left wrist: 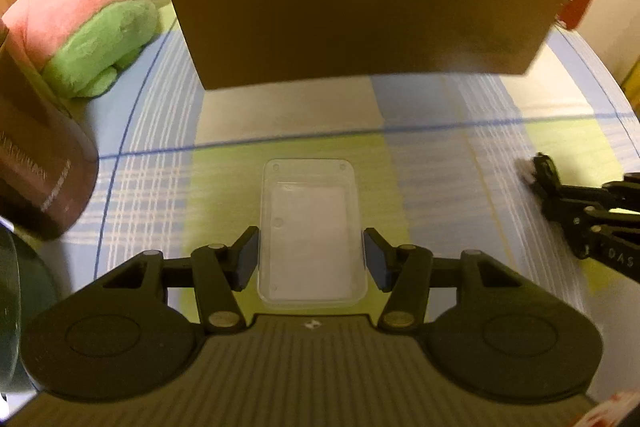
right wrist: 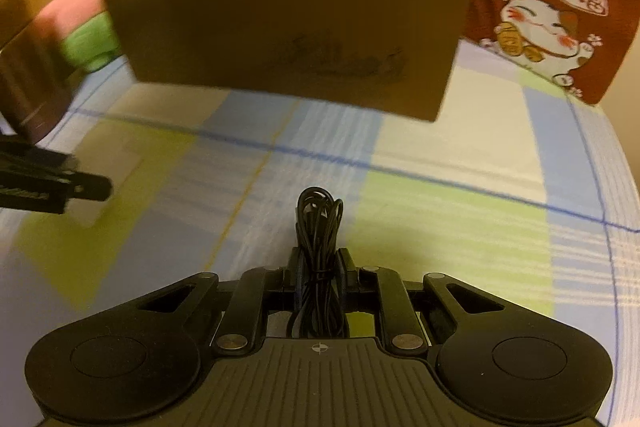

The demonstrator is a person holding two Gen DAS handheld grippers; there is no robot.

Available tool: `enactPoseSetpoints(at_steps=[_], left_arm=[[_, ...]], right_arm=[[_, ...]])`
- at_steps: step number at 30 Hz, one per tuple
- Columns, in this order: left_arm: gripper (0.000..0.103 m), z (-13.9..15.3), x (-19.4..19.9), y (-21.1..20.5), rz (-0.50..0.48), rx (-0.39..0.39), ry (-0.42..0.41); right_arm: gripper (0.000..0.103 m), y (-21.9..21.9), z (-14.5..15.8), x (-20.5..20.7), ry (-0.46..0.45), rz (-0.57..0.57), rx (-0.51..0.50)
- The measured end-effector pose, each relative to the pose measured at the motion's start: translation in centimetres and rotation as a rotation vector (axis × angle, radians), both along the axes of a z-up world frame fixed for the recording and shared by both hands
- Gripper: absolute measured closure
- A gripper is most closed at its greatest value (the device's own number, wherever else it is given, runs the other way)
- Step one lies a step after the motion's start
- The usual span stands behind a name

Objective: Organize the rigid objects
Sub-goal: 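Grasp the clear plastic tray with the left tool while the right tool grasps the black cable, then carry the clear tray with the left tool while the right tool carries the black cable into the brown box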

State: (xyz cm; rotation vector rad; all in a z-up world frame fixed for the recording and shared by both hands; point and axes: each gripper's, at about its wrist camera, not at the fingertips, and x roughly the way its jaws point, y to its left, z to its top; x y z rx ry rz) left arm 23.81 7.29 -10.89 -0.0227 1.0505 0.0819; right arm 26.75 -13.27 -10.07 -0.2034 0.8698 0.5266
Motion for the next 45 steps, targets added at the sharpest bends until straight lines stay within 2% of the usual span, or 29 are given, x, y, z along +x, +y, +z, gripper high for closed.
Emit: enactPoseSetpoints(at_steps=[7, 11, 21, 32, 42, 45], left_arm=[[0.051, 0.5, -3.8, -2.4, -0.068, -0.006, 0.03], [0.051, 0.5, -5.0, -3.3, -0.091, -0.001, 0.035], [0.051, -0.1, -3.6, -3.3, -0.099, 0.023, 0.032], [0.051, -0.4, -3.1, -3.3, -0.112, 0.035, 0.009], [0.051, -0.3, -4.1, -3.2, -0.118, 0.039, 0.009], [0.051, -0.3, -4.7, -3.2, -0.119, 0.042, 0.01]], right_arm=[[0.09, 0.7, -0.1, -3.7, 0.049, 0.092, 0.015], [0.09, 1.4, -0.1, -4.7, 0.056, 0.109, 0.011], [0.084, 2.8, -0.3, -4.1, 0.026, 0.095, -0.016], [0.083, 3.5, -0.6, -3.9, -0.011, 0.094, -0.031], [0.085, 3.4, -0.6, -4.6, -0.02, 0.084, -0.03], [0.091, 3.4, -0.6, -4.9, -0.024, 0.087, -0.034]])
